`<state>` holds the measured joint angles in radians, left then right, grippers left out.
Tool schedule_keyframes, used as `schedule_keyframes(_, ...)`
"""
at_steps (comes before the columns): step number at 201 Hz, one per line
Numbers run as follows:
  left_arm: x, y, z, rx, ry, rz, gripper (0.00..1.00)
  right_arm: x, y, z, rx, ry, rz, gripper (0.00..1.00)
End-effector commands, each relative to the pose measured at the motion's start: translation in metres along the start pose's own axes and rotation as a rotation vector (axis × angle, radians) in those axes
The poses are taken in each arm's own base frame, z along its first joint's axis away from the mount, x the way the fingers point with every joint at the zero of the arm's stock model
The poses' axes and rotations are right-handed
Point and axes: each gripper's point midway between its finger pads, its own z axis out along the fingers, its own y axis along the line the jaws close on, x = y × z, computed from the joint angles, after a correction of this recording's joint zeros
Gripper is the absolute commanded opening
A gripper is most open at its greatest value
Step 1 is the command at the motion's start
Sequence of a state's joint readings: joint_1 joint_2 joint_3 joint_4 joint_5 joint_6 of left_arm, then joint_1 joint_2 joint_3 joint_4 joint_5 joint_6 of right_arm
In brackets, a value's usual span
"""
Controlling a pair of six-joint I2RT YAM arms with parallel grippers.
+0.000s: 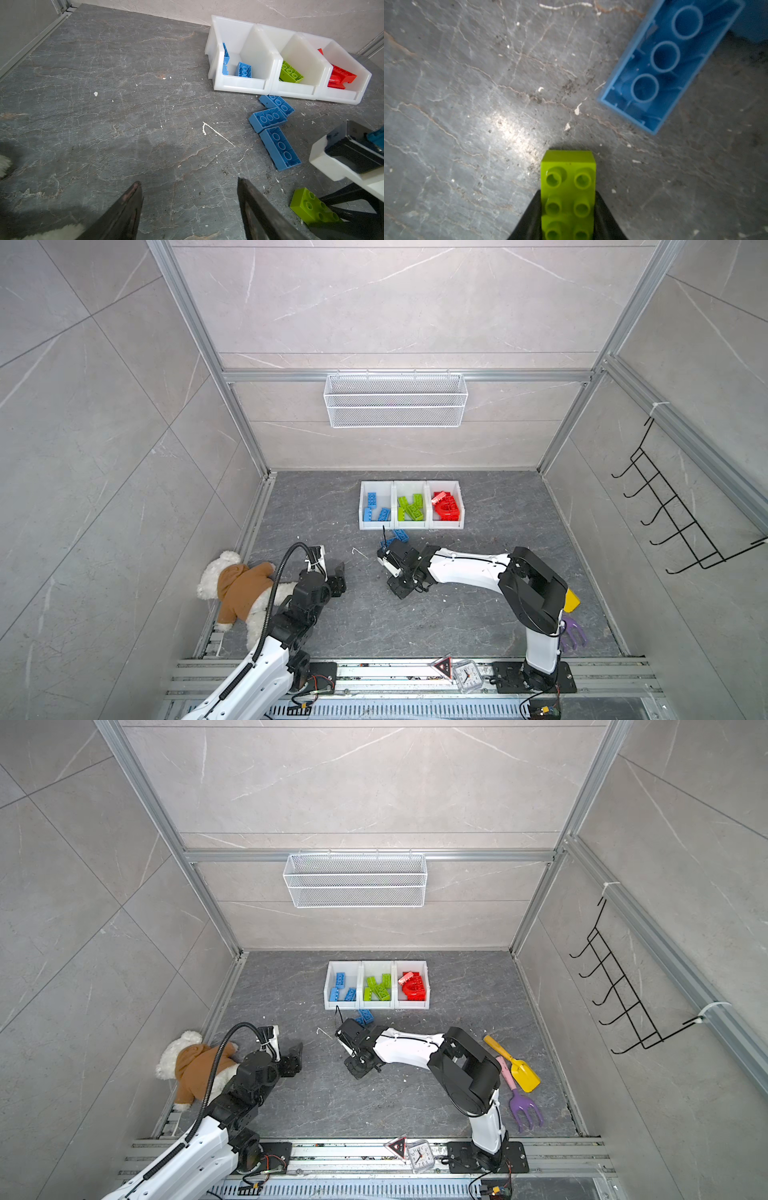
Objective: Sort the legos into containers by color
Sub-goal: 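Lower the right gripper onto the lime-green brick and close, then lift and carry the lime-green brick over the middle compartment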
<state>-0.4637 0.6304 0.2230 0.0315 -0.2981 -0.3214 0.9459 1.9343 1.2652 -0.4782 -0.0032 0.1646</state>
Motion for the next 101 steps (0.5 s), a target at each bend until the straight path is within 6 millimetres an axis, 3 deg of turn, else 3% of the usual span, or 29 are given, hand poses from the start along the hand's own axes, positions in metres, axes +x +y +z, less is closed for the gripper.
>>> schedule_keyframes(1, -0.014, 0.001, 0.000, -0.011, -0.048, -0.022, 0.75, -0.008, -0.004, -0.020, -0.004, -0.047, 0.032, 0.33)
schedule_keyframes(71, -0.013, 0.001, 0.000, -0.010, -0.045, -0.021, 0.75, -0.046, -0.020, -0.058, -0.208, -0.178, 0.121, 0.30)
schedule_keyframes(101, -0.013, 0.001, 0.000, -0.012, -0.047, -0.022, 0.75, -0.067, -0.053, -0.071, -0.222, -0.248, 0.160, 0.30)
